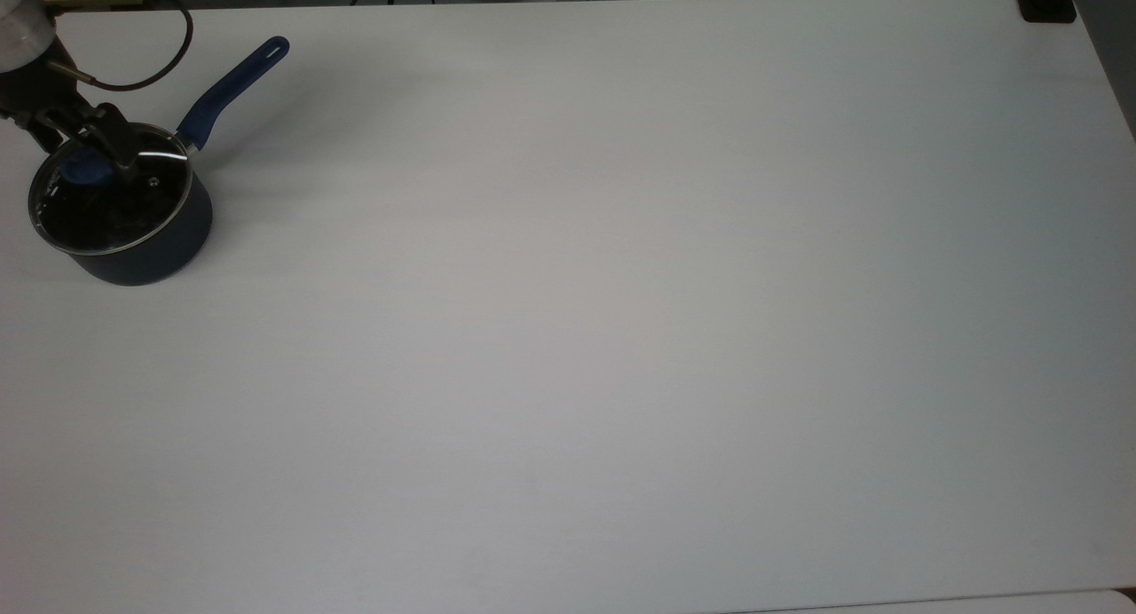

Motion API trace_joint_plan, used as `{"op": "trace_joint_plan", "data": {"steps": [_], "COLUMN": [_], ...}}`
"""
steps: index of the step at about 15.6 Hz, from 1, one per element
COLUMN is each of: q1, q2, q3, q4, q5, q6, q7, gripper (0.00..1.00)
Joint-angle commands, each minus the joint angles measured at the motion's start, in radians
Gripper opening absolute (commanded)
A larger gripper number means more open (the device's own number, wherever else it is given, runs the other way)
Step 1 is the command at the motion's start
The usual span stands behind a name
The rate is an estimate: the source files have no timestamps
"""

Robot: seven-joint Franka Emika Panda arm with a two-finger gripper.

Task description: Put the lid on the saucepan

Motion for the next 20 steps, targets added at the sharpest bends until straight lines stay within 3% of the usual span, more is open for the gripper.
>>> {"op": "trace_joint_plan", "data": {"steps": [1, 6, 11, 14, 20], "q1": [0.128, 0.402, 0.574, 0.611, 0.612], "q2": [-0.094, -0.226, -0.351, -0.408, -0.415], "q3": [-0.002, -0.002, 0.001, 0.001, 0.002], "q4": [-0.019, -0.020, -0.037, -0.107, -0.135], "q5": [-0.015, -0.131, -0.124, -0.125, -0.124], "q6": [-0.052, -0.268, -0.447, -0.435, -0.376], "q7": [0.116, 0.258, 0.296, 0.342, 0.368], "gripper": [1.00, 1.00, 1.00, 1.00, 1.00]}}
